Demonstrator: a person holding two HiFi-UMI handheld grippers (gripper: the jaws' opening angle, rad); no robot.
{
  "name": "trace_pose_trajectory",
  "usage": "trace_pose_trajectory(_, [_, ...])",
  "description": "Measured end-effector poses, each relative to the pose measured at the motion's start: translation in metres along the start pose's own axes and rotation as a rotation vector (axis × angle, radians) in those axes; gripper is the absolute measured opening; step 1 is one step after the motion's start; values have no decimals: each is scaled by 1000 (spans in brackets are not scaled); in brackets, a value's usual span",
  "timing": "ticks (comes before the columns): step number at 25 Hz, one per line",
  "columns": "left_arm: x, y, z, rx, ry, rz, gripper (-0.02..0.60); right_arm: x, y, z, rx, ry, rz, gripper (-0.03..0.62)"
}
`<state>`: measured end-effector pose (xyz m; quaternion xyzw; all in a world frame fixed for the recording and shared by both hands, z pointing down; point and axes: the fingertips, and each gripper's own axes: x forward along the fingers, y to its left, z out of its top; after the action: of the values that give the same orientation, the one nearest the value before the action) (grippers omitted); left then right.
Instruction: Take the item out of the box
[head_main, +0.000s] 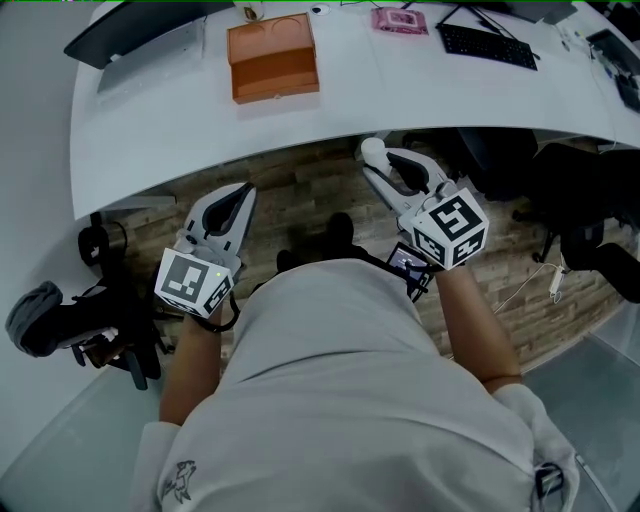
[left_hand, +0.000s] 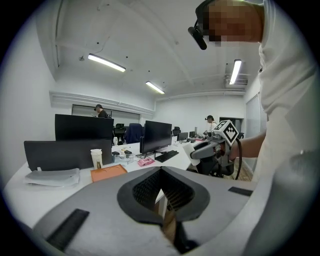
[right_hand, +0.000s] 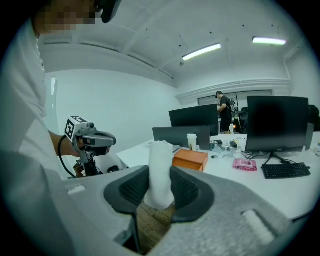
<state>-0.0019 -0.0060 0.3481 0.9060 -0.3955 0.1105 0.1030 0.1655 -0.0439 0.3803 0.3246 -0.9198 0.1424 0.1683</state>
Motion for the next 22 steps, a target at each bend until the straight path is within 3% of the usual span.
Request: trace_pose_trajectory(22, [-181,28,-37,-31,-82,-31,-3,29,177,9,-47,-11,-64,127])
